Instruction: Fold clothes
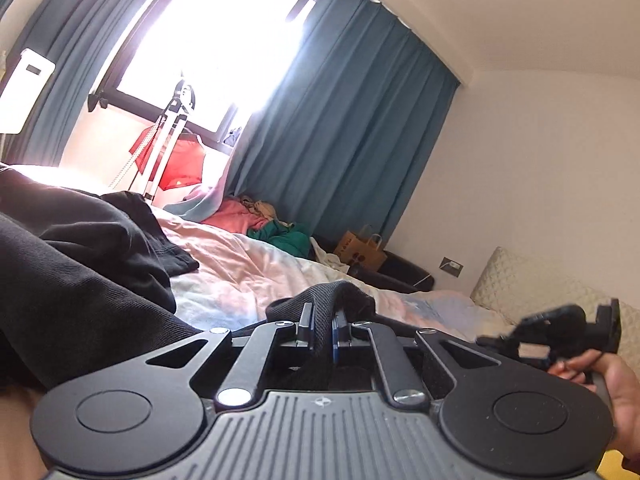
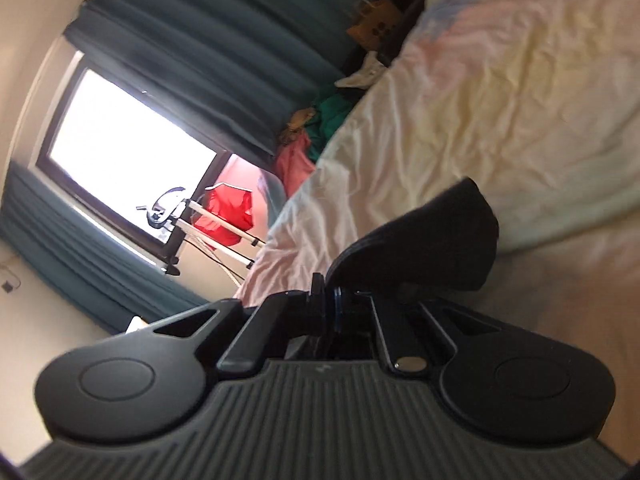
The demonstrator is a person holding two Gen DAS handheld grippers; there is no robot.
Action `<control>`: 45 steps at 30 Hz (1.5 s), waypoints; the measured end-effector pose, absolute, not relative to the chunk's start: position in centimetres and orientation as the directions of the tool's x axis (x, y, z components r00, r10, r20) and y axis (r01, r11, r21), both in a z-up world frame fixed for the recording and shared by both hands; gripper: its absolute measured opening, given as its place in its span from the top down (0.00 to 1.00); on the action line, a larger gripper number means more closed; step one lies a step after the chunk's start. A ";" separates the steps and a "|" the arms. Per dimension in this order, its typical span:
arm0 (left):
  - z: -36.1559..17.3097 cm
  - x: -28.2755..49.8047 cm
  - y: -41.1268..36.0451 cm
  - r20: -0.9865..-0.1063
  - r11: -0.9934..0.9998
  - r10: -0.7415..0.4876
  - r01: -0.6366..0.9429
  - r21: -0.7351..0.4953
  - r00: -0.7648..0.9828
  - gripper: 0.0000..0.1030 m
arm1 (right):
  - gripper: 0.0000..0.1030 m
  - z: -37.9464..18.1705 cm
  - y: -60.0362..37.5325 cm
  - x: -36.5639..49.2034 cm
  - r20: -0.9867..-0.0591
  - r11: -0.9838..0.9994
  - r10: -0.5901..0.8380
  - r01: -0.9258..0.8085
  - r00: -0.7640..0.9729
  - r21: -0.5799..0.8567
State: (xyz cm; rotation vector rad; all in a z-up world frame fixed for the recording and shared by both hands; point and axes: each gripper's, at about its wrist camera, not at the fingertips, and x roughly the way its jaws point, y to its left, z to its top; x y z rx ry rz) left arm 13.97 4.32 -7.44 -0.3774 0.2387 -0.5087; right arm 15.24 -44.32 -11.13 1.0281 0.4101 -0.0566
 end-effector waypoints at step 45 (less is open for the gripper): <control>-5.9 8.3 5.0 -0.510 0.905 -0.369 0.175 -0.388 0.777 0.15 | 0.89 -21.2 -52.9 17.6 -0.553 0.295 0.098 0.506 0.828 0.810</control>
